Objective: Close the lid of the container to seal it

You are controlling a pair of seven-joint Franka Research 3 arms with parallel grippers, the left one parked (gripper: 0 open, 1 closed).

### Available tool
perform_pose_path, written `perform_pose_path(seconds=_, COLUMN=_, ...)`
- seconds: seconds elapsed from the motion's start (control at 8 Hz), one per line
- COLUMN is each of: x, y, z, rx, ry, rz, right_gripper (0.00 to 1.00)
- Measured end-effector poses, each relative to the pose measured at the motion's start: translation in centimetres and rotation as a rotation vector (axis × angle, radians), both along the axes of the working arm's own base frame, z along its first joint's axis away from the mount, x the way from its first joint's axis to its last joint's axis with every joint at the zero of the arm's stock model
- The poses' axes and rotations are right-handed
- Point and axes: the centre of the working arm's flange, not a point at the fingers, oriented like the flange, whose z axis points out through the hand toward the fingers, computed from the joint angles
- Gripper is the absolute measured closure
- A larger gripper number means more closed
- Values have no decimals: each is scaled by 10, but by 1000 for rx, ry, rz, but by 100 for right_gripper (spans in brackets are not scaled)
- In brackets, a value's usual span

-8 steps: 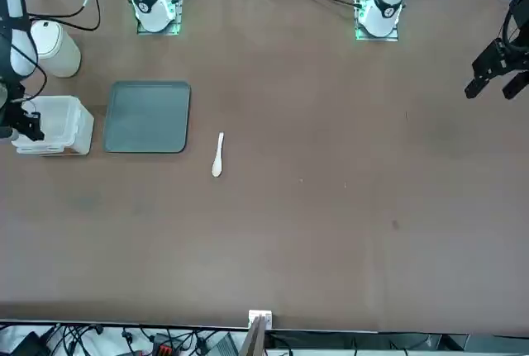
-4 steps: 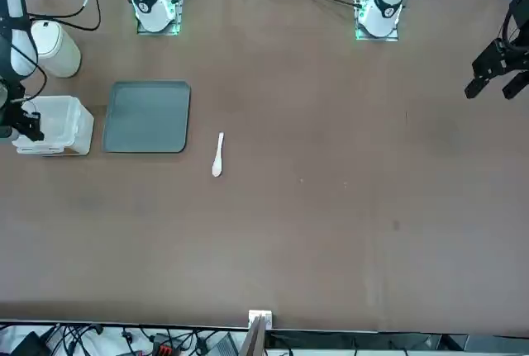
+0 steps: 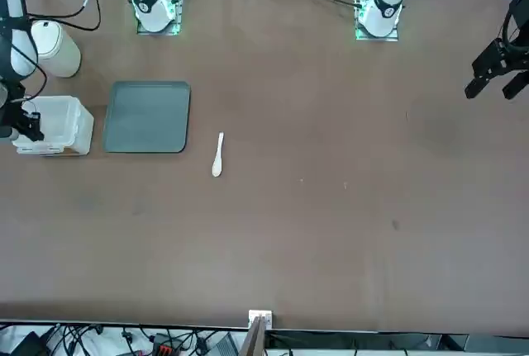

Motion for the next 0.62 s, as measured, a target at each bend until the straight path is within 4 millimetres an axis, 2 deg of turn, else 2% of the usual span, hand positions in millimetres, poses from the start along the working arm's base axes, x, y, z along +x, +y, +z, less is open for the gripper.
perform_pose_path(seconds=0.62, x=0, y=0, z=0, rx=0, ry=-1, rz=0, right_gripper=98)
